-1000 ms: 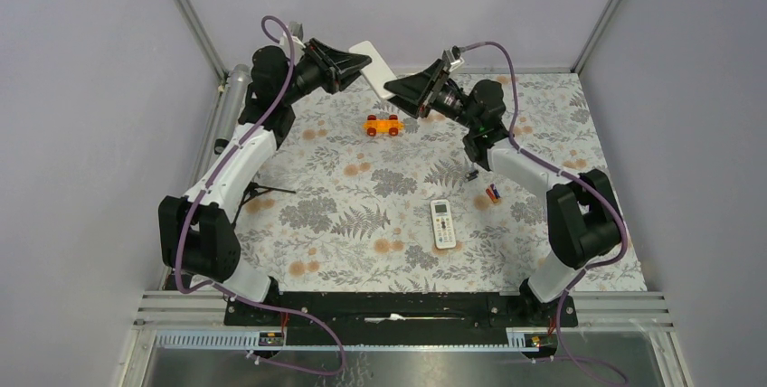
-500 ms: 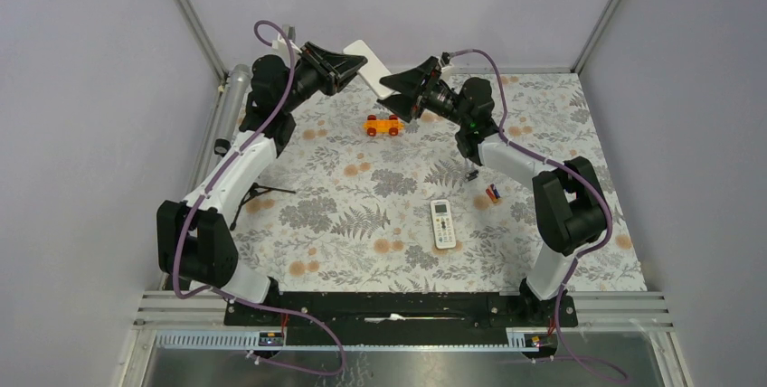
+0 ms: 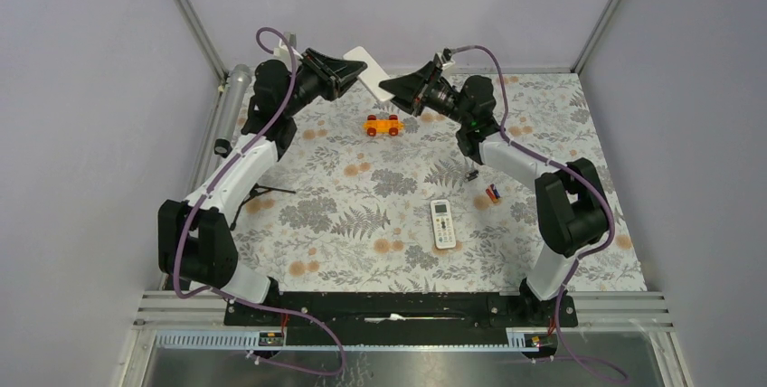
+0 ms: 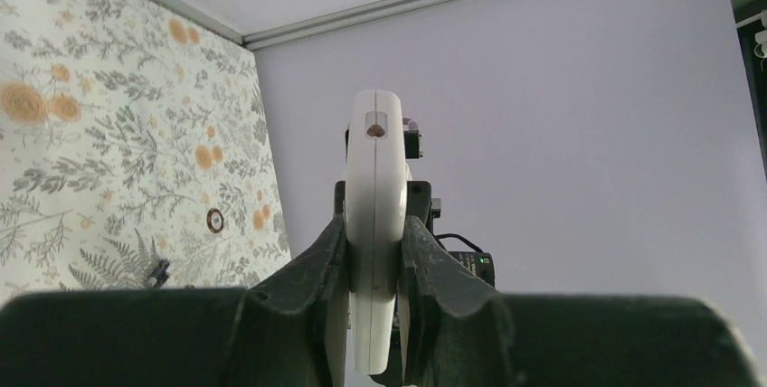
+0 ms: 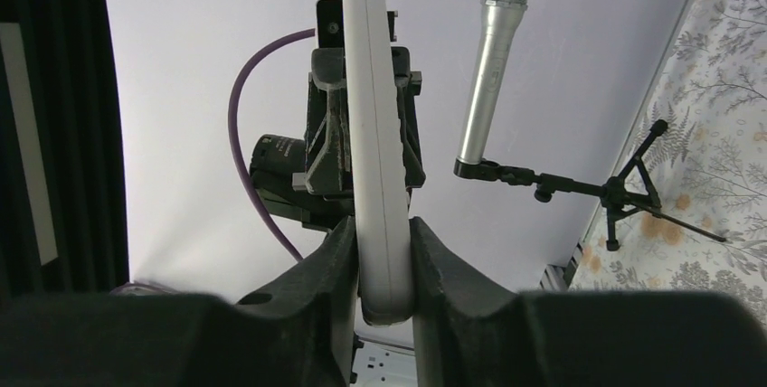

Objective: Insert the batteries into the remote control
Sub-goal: Remove the battery cover from the remote control.

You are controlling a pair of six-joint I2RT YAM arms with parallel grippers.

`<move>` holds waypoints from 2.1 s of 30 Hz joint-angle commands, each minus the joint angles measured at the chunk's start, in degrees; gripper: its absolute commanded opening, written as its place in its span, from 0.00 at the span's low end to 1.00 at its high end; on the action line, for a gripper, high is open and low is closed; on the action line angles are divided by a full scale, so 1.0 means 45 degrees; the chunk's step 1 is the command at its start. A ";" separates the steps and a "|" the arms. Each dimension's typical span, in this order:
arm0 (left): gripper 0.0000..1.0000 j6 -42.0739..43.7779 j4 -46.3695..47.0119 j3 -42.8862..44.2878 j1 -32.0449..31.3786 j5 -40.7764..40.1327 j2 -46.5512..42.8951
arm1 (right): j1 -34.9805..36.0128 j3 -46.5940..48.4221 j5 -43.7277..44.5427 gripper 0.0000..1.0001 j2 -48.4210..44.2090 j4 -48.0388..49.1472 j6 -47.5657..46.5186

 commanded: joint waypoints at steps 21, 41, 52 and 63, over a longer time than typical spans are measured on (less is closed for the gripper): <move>0.00 -0.0673 0.0912 0.1366 0.0223 0.0657 -0.0003 | -0.0254 0.0032 -0.2266 0.39 0.0339 -0.1527 -0.2151; 0.00 0.1587 0.1064 -0.0869 0.0092 -0.0977 -0.0808 | -0.0237 0.0161 -0.0548 0.67 -0.0483 -0.3191 0.0325; 0.00 0.2097 0.1109 -0.1087 0.0059 -0.1129 -0.0796 | -0.0215 -0.0090 -0.0819 0.65 -0.0947 -0.3696 0.0067; 0.00 0.2431 0.0604 -0.1012 -0.0022 -0.1277 -0.0741 | -0.0119 -0.0074 -0.1094 0.70 -0.0670 -0.2077 0.0173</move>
